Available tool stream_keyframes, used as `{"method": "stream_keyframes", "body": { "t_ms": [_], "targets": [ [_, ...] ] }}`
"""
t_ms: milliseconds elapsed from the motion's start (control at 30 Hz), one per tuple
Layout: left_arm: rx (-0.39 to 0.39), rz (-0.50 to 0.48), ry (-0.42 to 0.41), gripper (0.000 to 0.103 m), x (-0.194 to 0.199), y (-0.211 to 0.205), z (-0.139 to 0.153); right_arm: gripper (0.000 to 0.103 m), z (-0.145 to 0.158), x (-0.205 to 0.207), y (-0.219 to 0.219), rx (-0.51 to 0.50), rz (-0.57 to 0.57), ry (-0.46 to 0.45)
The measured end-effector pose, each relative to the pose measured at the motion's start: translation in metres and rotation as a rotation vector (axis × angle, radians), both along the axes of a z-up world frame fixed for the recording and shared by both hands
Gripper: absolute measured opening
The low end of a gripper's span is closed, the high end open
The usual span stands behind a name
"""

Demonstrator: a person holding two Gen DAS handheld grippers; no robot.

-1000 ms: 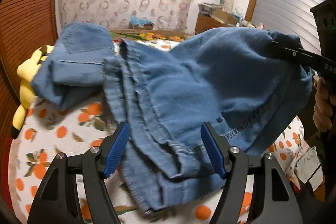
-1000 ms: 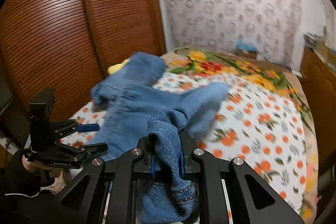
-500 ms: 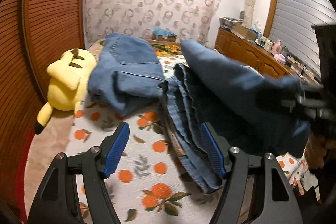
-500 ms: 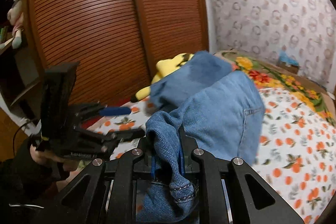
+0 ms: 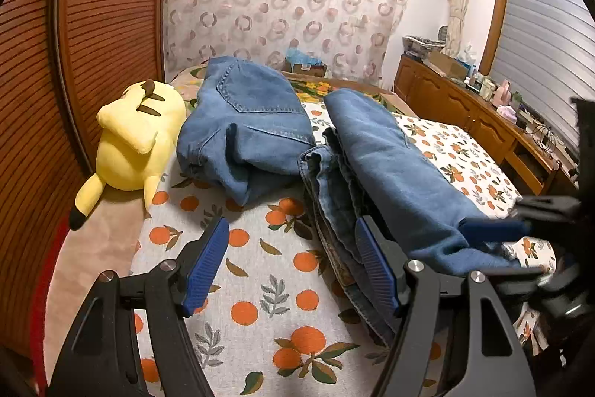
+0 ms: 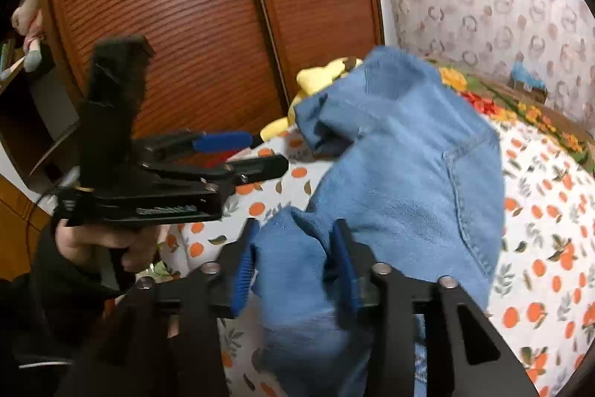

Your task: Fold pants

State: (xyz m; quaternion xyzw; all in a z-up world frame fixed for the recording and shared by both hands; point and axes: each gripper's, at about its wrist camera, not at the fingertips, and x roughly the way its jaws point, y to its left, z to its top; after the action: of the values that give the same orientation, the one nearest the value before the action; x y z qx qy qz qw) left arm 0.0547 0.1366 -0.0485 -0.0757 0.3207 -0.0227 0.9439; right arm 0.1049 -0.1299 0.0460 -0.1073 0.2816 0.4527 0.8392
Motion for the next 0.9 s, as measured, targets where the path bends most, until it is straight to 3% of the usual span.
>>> {"method": "stream_keyframes", "body": {
  "t_ms": [200, 400, 633, 900],
  "targets": [
    [-0.003, -0.024, -0.018, 0.071, 0.004, -0.007, 0.008, 0.058, 0.024, 0.001, -0.033, 0.024, -0.079, -0.078],
    [0.002, -0.088, -0.051, 0.072, 0.024, -0.028, 0.026, 0.063, 0.020, 0.051, -0.045, -0.034, -0.227, -0.110],
    [0.011, -0.129, 0.060, 0.072, 0.050, -0.042, -0.004, 0.065, 0.001, 0.131, -0.019, -0.083, -0.249, 0.010],
    [-0.014, -0.106, 0.162, 0.072, 0.047, -0.036, -0.038, 0.067, -0.021, 0.177, 0.013, -0.098, -0.166, 0.125]
  ]
}}
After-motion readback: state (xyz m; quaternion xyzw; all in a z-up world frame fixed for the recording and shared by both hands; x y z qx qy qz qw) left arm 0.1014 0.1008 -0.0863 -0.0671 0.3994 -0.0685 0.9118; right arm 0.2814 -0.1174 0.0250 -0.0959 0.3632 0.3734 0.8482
